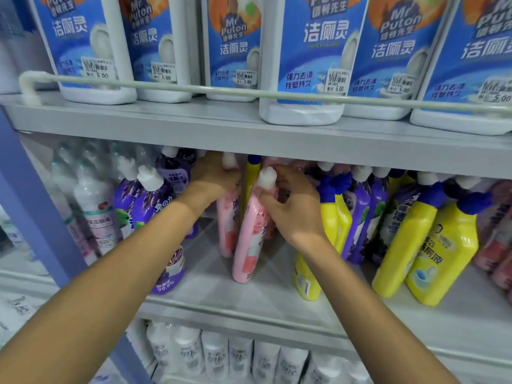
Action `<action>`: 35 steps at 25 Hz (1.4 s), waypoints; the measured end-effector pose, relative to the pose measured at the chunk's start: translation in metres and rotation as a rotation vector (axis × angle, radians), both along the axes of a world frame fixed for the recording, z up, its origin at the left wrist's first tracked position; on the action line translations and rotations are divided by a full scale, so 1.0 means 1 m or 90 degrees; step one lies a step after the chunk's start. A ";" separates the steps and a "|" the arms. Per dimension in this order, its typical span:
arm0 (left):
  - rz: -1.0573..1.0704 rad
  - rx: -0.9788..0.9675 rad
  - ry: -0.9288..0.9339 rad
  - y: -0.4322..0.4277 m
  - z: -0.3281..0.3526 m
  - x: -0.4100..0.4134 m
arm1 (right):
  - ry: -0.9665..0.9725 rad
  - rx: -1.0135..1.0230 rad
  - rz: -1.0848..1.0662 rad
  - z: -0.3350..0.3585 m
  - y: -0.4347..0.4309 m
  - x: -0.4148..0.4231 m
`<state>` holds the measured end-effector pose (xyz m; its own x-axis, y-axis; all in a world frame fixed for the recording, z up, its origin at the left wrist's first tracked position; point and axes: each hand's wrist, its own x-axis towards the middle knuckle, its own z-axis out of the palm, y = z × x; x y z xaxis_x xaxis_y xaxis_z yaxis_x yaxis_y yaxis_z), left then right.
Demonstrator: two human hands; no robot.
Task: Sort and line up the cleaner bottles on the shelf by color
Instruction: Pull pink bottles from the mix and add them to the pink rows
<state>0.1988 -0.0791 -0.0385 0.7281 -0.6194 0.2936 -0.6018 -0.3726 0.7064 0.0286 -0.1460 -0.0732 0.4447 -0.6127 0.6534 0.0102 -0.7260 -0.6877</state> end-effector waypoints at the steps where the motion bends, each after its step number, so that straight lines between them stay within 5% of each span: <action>1: -0.044 0.000 0.013 0.008 0.000 -0.006 | 0.015 0.047 0.046 -0.007 0.002 0.000; 7: -0.161 -0.103 0.114 0.045 -0.025 -0.016 | -0.017 0.283 0.234 -0.057 0.015 0.007; 11: -0.161 -0.149 0.136 0.043 -0.054 -0.019 | 0.044 0.322 0.189 -0.091 0.027 0.003; 20: -0.052 -0.125 0.180 0.042 -0.099 -0.036 | 0.047 0.178 -0.078 -0.112 0.037 -0.019; 29: -0.060 -0.313 0.227 0.090 -0.104 -0.073 | 0.005 0.176 -0.081 -0.083 0.053 -0.062; 35: -0.176 -0.319 0.254 0.114 -0.068 -0.150 | -0.050 0.191 -0.044 -0.044 0.054 -0.155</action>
<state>0.0486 0.0352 -0.1062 0.6746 -0.6575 0.3356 -0.2870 0.1853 0.9398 -0.1268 -0.0923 -0.1176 0.3515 -0.8102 0.4691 0.0295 -0.4912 -0.8705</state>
